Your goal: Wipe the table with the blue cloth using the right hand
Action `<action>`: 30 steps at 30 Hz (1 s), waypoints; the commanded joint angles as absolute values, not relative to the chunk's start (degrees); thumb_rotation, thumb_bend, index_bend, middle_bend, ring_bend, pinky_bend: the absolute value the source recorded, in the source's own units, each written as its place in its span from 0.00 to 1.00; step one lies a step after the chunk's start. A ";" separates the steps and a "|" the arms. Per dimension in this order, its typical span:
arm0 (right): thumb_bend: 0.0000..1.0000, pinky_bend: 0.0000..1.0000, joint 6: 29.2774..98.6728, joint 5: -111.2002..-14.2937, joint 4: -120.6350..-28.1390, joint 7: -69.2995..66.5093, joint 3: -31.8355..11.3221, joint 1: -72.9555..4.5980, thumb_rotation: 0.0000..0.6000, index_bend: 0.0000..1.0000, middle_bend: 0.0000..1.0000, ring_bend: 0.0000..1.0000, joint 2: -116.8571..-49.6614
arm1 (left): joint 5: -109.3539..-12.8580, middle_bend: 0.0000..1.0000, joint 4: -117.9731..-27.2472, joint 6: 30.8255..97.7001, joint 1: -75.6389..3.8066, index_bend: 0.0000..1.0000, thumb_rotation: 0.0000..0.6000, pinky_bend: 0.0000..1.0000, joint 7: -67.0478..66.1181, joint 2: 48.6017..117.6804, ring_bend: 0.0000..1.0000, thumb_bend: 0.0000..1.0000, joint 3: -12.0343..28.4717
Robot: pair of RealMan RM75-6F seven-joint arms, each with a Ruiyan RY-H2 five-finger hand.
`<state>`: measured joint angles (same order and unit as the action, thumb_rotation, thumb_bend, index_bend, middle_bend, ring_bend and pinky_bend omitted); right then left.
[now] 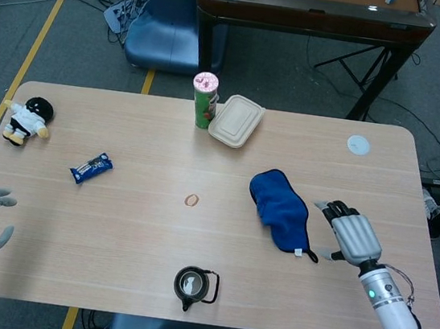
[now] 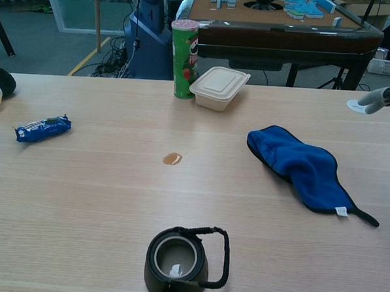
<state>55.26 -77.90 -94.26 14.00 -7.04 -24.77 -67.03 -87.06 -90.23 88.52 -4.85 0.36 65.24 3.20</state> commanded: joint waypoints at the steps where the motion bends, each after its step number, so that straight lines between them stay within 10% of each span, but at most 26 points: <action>1: 0.00 0.23 50.89 -75.22 -90.92 15.63 -8.15 -28.72 1.00 0.00 0.13 0.07 -70.36 | -87.02 0.23 -90.26 88.63 -4.71 0.35 1.00 0.17 0.36 65.19 0.19 0.29 3.16; 30: 0.00 0.18 29.33 -67.71 -58.10 12.27 -8.11 -47.31 1.00 0.00 0.14 0.03 -91.84 | -84.94 0.23 -91.56 89.49 -2.94 0.35 1.00 0.17 -0.84 64.22 0.19 0.29 3.42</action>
